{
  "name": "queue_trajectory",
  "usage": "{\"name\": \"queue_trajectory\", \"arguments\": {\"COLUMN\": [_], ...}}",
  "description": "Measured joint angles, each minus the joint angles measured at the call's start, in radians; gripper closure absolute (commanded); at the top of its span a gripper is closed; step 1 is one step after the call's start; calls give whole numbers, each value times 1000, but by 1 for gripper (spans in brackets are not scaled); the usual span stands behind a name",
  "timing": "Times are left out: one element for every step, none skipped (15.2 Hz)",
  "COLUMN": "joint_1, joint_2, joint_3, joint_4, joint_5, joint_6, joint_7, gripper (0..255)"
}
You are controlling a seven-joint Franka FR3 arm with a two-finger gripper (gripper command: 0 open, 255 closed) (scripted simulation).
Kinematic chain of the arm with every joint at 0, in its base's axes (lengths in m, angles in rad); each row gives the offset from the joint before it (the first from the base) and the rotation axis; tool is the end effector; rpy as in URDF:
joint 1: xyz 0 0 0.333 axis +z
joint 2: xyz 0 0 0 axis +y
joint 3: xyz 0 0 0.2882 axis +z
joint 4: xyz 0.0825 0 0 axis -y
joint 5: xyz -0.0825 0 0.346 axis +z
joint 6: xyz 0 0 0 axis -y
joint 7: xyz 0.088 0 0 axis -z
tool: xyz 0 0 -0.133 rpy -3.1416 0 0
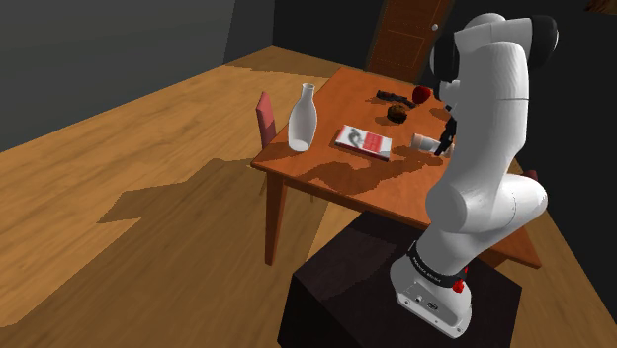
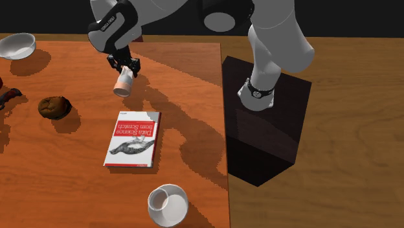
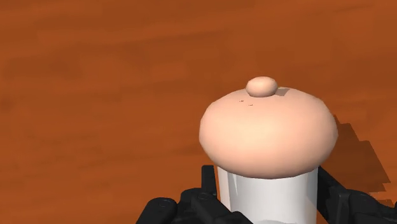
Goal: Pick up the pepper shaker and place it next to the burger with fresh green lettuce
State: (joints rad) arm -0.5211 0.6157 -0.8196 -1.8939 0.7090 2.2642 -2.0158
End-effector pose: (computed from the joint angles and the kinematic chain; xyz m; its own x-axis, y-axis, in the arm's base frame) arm 0.1814 -0.5613 0.2383 0.9503 0.2978 0.0906 0.2946 -0.9545 0.0473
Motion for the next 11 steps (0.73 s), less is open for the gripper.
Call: {"name": "queue_trajectory", "arguments": {"joint_1": [5,10,17,21,25,31,34,40,42,51,57], "joint_2": [-8,-16,-26,-32,-40,-50,-57,-66,-73,-85,-94], "joint_3": [-6,-14,-21,-27,-34,-42,-49,-56,-63,-72,-79], "joint_4": [0,1,-2,2,3,4,6,8,13,10,11], "joint_5": [-8,-16,-24,-32,-40,-50,-58,-67,-75,-86,-94], "joint_6": [-7,-13,-19,-27,-35,-43,-51,-60,-70,-76,-83], "joint_7": [5,10,16,22,27,33,37,43,48,54,61], "gripper": [255,255,255,255,255,255,255,255,255,255,255]}}
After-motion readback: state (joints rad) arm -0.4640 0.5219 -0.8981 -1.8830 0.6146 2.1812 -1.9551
